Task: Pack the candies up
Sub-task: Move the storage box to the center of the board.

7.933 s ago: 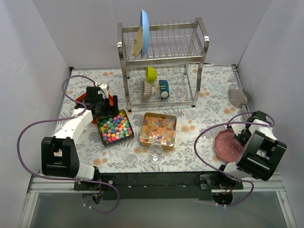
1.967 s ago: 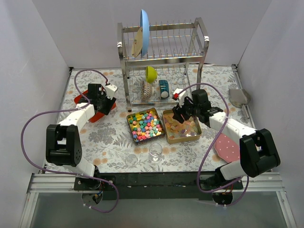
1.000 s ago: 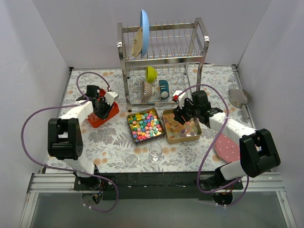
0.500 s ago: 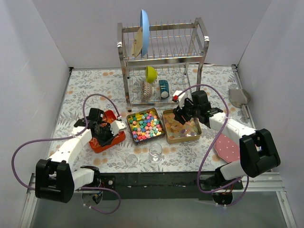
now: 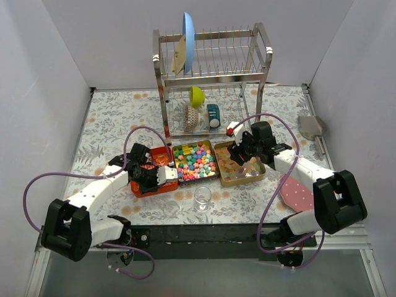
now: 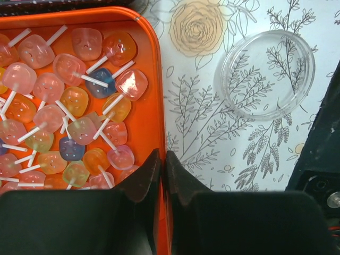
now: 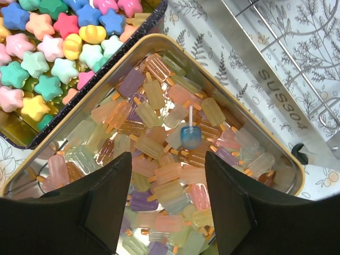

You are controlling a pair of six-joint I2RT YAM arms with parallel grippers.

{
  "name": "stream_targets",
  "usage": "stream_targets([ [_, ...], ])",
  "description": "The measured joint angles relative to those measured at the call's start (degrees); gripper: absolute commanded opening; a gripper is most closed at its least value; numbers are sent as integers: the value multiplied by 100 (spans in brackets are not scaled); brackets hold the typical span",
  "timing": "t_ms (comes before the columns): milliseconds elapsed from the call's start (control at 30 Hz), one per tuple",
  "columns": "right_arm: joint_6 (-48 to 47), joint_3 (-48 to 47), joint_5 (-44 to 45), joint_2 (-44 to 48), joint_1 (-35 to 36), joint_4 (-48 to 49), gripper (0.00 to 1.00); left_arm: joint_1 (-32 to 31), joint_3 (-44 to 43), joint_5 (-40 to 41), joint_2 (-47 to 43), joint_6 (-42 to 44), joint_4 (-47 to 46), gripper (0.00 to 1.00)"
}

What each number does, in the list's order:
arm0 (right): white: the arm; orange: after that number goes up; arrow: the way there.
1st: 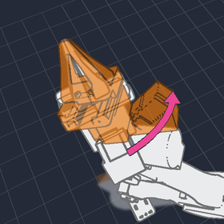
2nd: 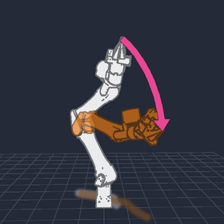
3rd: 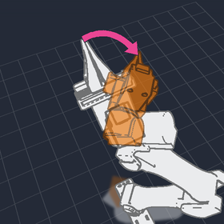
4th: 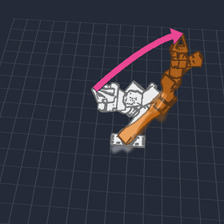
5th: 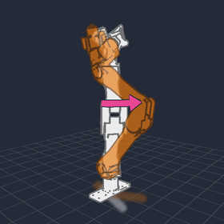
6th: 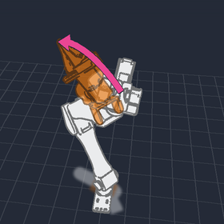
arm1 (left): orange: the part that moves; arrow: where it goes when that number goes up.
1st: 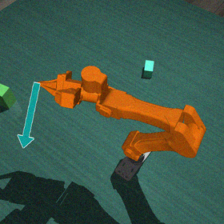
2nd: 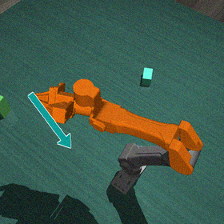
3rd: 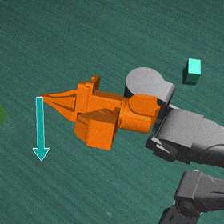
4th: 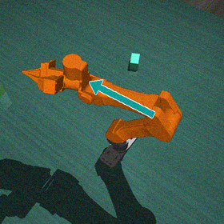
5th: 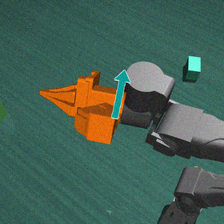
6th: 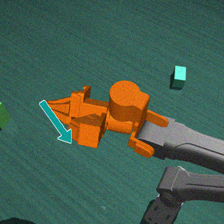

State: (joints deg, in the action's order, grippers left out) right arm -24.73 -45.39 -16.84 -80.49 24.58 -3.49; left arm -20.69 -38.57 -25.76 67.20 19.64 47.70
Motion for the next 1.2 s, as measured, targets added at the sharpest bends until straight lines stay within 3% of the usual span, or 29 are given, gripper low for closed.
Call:
stream_targets([
  [233,-96,109,66,164,-98,-68,65,-422,-177,-13,348,105,-372,0],
  [400,-35,101,79,234,-232,-138,65,-636,-291,-24,551,68,-636,34],
  [500,63,-166,122,282,-442,-573,67,-706,-444,28,529,-214,-745,47],
  [600,195,-863,201,310,-1038,-1239,67,-686,-595,81,267,-424,-713,53],
  [733,424,-1847,35,131,-2688,-1755,67,-638,-715,125,-531,-750,-568,63],
  [833,533,-2240,111,-199,-3816,-1886,79,-564,-717,232,-938,-1134,-588,67],
  [900,553,-2251,313,-382,-4081,-1928,81,-485,-678,498,-1075,-1600,-798,69],
  [967,509,-2251,507,-577,-4089,-1915,81,-428,-632,883,-1071,-2223,-1108,98],
  [1100,455,-2378,892,-1095,-4024,-1869,81,-87,-442,1169,-1078,-3167,-1526,98],
  [1200,275,-2474,1185,-1502,-4054,-1781,81,28,-308,1320,-1215,-3405,-1565,98],
])
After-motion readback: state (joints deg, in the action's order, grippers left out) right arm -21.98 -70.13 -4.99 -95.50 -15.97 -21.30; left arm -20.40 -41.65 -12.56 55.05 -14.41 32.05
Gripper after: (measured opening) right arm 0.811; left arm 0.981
